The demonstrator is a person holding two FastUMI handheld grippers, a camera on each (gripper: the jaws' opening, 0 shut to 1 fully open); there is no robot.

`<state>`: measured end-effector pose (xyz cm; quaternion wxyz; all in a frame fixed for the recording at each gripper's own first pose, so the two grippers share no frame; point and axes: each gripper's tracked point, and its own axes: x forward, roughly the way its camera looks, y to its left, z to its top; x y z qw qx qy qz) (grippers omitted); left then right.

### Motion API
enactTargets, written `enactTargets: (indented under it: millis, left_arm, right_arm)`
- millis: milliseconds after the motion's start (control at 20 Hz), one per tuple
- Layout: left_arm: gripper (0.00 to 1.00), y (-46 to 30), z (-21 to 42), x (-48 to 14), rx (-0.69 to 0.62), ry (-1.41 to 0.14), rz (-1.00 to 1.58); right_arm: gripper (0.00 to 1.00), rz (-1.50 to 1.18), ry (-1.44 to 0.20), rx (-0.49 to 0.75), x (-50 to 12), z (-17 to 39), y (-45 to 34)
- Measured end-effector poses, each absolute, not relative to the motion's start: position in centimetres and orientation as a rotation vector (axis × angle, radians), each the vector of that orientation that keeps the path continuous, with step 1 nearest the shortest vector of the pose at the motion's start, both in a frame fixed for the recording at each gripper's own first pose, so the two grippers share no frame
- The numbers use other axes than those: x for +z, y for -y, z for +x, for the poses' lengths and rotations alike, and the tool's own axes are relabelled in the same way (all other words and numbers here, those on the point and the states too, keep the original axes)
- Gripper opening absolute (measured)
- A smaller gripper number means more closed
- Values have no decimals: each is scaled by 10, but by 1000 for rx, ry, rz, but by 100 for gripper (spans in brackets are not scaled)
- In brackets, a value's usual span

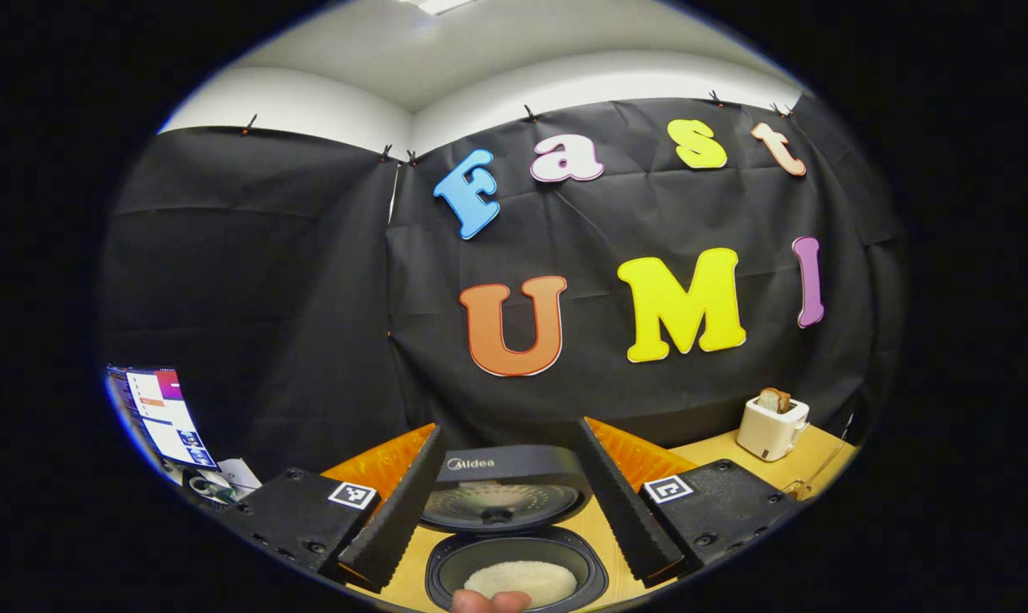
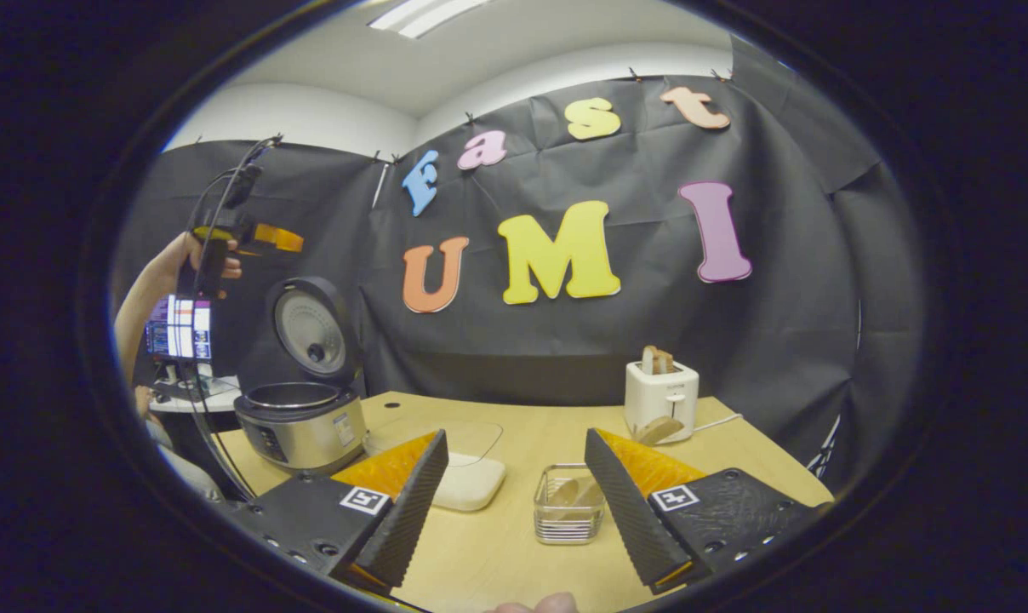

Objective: Close the left gripper, press the button to open the rice cooker; take a wooden spoon from the chopstick holder with the right hand, scoop a spoonful of rice and pour it into the rice cooker, then put the wooden spoon back into the chopstick holder.

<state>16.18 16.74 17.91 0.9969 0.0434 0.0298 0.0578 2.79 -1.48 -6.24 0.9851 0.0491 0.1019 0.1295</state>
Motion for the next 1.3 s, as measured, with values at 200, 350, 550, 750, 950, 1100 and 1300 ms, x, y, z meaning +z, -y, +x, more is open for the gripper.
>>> enactTargets:
  millis: [200,350,550,750,950,1100,1300]
  left_arm:
    - [98,-192,205,172,136,-160,64]
    - [98,-205,221,151,139,-254,-3]
    - [99,-217,221,124,164,-367,-14]
    - [98,-205,209,115,151,-377,-66]
    - [99,-193,162,97,142,-380,-46]
    - [98,-179,121,68,131,-385,-65]
    - [98,-170,83,24,157,-328,-74]
  right_arm:
    - [92,113,-208,298,-65,24,-2]
    - [100,126,-219,313,-71,26,-12]
    - [96,163,-233,334,-75,25,-21]
    - [96,171,-247,338,-79,21,-24]
    - [96,181,-229,333,-73,16,-24]
    - [95,177,-212,332,-67,9,-25]
    - [95,148,-198,324,-67,-3,-23]
